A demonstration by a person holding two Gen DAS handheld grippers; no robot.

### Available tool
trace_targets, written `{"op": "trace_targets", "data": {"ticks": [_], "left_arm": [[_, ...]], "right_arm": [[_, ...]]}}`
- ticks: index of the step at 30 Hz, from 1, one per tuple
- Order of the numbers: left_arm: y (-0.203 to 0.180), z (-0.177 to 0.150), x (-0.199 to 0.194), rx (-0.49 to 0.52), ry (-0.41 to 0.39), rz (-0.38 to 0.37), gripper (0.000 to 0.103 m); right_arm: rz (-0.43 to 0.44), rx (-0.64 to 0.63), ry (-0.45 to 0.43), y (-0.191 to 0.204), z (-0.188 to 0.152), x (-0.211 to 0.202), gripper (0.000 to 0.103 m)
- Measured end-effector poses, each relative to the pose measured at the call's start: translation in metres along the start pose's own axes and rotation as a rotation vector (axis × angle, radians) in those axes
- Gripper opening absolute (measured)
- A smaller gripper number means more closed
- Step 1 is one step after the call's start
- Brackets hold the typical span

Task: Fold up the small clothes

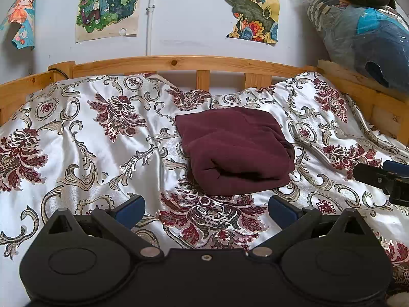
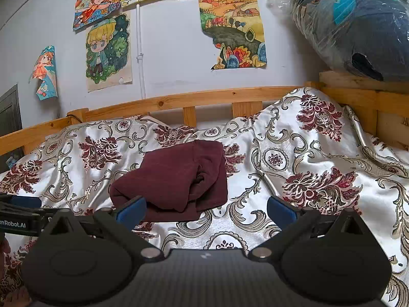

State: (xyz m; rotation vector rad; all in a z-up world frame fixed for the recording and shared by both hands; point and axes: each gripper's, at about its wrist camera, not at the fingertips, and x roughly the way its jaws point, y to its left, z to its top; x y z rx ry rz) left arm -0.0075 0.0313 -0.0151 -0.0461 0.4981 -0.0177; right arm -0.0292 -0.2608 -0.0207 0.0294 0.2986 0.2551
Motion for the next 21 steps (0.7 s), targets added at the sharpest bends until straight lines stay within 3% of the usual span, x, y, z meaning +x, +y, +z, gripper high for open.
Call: {"op": "trace_targets", "data": {"ticks": [11,15,21], "left_arm": [[-0.001,0.001,-0.001,-0.002,0.002,-0.003,0.102],[0.001,0.003,0.001,-0.006,0.028,0.044,0.102],[0.009,0.002,0.006,-0.042,0.068,0.059,0.102]], "right_arm": [[0.0,0.0,0.0,0.0,0.0,0.0,0.103],[0.001,0.0,0.0,-0.001,0.001,0.0,0.103],[0.001,-0.002,0.003,0.002,-0.002,0.0,0.103]]}}
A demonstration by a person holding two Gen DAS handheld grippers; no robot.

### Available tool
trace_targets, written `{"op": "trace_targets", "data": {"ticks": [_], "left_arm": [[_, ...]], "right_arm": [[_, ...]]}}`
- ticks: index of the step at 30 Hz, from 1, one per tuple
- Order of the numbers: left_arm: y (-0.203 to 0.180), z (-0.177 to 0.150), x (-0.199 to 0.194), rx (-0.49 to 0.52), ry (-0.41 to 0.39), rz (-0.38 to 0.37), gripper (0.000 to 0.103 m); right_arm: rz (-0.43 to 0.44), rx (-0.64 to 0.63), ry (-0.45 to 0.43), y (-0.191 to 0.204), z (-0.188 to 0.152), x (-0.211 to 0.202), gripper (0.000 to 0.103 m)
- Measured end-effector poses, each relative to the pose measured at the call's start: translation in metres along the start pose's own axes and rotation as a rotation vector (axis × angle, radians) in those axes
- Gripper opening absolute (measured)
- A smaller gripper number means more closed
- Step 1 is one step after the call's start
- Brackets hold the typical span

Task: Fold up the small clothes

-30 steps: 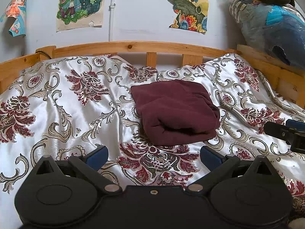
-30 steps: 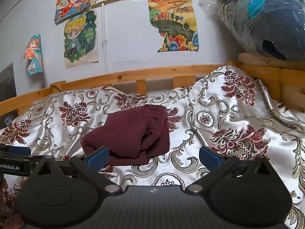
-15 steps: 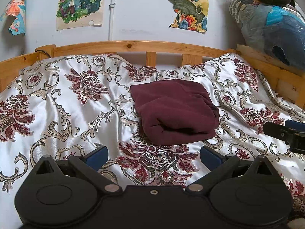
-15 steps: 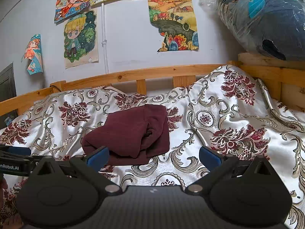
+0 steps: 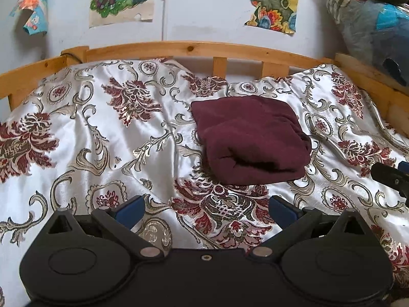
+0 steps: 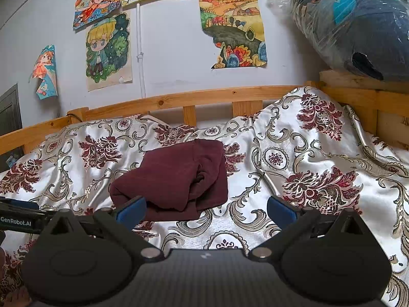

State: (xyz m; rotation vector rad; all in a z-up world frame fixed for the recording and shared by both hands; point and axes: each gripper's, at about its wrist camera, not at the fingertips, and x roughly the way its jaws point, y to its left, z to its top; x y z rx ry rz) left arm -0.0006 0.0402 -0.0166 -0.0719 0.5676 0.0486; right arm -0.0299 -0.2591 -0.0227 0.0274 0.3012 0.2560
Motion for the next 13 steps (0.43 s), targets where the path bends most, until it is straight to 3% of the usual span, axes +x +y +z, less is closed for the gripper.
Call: {"op": "trace_targets", "data": {"ticks": [13], "left_arm": [[-0.0027,-0.0018,0.0015,0.019,0.01,-0.011,0.102]], "right_arm": [[-0.002,-0.003,0.012,0.0024,-0.0037,0.0022,0.103]]}}
